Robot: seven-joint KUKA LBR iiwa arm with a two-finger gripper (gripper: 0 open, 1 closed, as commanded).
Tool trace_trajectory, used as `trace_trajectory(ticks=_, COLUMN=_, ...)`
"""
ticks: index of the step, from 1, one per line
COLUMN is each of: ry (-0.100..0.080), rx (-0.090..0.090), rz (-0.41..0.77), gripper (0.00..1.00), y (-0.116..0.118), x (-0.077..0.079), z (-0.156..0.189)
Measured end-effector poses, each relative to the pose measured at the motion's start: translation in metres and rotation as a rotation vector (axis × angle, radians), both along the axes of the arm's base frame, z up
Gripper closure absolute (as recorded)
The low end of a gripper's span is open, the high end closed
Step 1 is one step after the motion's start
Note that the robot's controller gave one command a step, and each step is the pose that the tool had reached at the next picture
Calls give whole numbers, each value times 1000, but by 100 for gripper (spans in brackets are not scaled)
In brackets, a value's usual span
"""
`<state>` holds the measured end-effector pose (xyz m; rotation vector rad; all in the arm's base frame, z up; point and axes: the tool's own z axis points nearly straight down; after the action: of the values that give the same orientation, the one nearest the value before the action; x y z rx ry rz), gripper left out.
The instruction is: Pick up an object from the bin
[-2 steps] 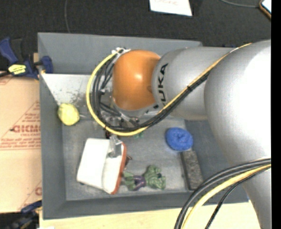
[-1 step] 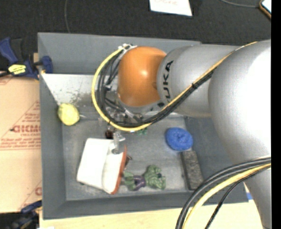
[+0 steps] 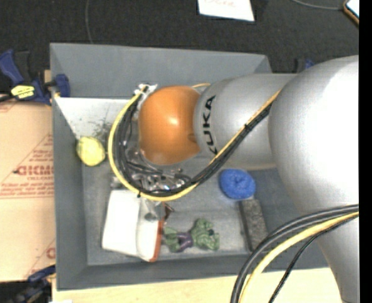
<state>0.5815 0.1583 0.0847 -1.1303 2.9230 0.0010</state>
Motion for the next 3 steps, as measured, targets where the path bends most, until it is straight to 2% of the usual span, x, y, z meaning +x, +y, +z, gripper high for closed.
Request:
trace_trajectory(ticks=1, ry=-4, rx=3, rz=-94, gripper=0, y=12, x=23, z=-7)
trace_trajectory(ticks=2, ry=7, rx=1, rz=-152, gripper=0, y=7, x=16, z=6)
trace_trajectory(ticks=3, ry=-4, rx=2, rz=164, gripper=0, y=5, x=67, z=-10)
